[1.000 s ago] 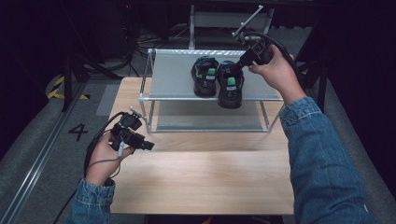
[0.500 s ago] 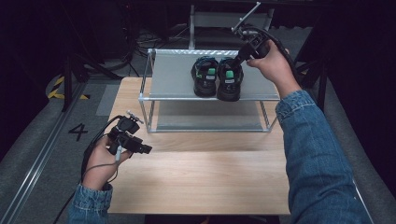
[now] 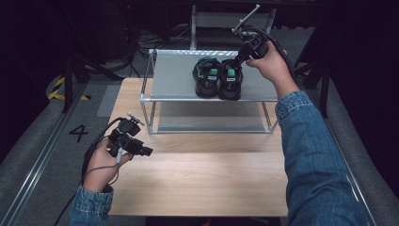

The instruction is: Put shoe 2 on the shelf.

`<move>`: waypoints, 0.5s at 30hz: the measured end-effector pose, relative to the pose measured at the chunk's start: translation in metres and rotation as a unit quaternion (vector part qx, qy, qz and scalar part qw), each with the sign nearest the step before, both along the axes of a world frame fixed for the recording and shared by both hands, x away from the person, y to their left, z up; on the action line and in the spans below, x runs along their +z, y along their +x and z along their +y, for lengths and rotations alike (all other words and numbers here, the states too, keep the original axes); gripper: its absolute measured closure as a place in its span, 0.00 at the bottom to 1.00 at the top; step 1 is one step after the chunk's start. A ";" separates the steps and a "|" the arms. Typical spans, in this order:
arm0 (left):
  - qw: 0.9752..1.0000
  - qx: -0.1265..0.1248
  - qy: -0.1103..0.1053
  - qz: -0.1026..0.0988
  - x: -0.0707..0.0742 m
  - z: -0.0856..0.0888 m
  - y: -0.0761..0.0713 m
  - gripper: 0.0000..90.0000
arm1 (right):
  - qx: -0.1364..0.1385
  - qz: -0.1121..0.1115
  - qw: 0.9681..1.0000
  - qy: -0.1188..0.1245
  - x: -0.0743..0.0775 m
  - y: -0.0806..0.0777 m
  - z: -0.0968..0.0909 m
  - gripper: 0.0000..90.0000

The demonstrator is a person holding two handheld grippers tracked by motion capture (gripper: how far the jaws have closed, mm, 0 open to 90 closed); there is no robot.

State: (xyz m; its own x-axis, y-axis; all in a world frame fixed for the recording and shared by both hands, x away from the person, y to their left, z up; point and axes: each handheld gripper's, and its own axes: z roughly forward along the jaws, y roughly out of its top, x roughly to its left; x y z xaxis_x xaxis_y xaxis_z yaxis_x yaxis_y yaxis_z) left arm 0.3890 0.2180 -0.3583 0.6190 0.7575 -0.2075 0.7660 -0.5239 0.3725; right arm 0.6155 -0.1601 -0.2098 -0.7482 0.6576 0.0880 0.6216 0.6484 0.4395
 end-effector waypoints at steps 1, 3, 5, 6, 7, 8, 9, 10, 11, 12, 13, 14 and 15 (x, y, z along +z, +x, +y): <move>1.000 -0.004 0.002 -0.002 0.000 -0.001 0.001 0.51 | -0.002 -0.005 1.000 0.001 0.000 -0.002 -0.001 0.70; 1.000 -0.009 0.002 -0.002 0.001 -0.004 0.001 0.51 | -0.005 -0.016 1.000 0.010 0.002 -0.005 -0.003 0.64; 1.000 -0.012 0.001 -0.002 0.000 -0.006 0.001 0.51 | -0.007 -0.026 1.000 0.016 0.008 -0.011 -0.006 0.60; 1.000 -0.013 0.003 -0.001 0.000 -0.007 0.001 0.51 | -0.009 -0.031 0.999 0.016 0.010 -0.013 -0.007 0.58; 1.000 -0.013 0.003 -0.001 0.000 -0.008 0.002 0.51 | -0.009 -0.036 0.999 0.017 0.012 -0.015 -0.008 0.57; 1.000 -0.014 0.003 -0.001 0.000 -0.008 0.002 0.51 | -0.010 -0.037 0.999 0.022 0.015 -0.018 -0.009 0.56; 1.000 -0.014 0.002 -0.001 0.001 -0.009 0.002 0.51 | -0.009 -0.039 0.999 0.030 0.018 -0.020 -0.011 0.56; 1.000 -0.013 0.001 -0.002 0.001 -0.009 0.001 0.51 | -0.008 -0.042 0.998 0.036 0.022 -0.024 -0.013 0.55; 1.000 -0.015 0.002 -0.004 0.001 -0.009 0.001 0.51 | -0.008 -0.044 0.998 0.037 0.024 -0.026 -0.014 0.55; 1.000 -0.014 0.002 -0.004 0.002 -0.009 0.001 0.51 | -0.009 -0.045 0.998 0.041 0.028 -0.030 -0.016 0.55; 1.000 -0.013 0.002 -0.004 0.002 -0.009 0.000 0.51 | -0.010 -0.047 0.998 0.042 0.030 -0.034 -0.017 0.54; 1.000 -0.014 0.003 -0.005 0.002 -0.008 -0.001 0.51 | -0.009 -0.050 0.998 0.041 0.032 -0.037 -0.018 0.54; 1.000 -0.014 0.003 -0.006 0.002 -0.008 -0.002 0.51 | -0.007 -0.053 0.998 0.041 0.035 -0.042 -0.019 0.54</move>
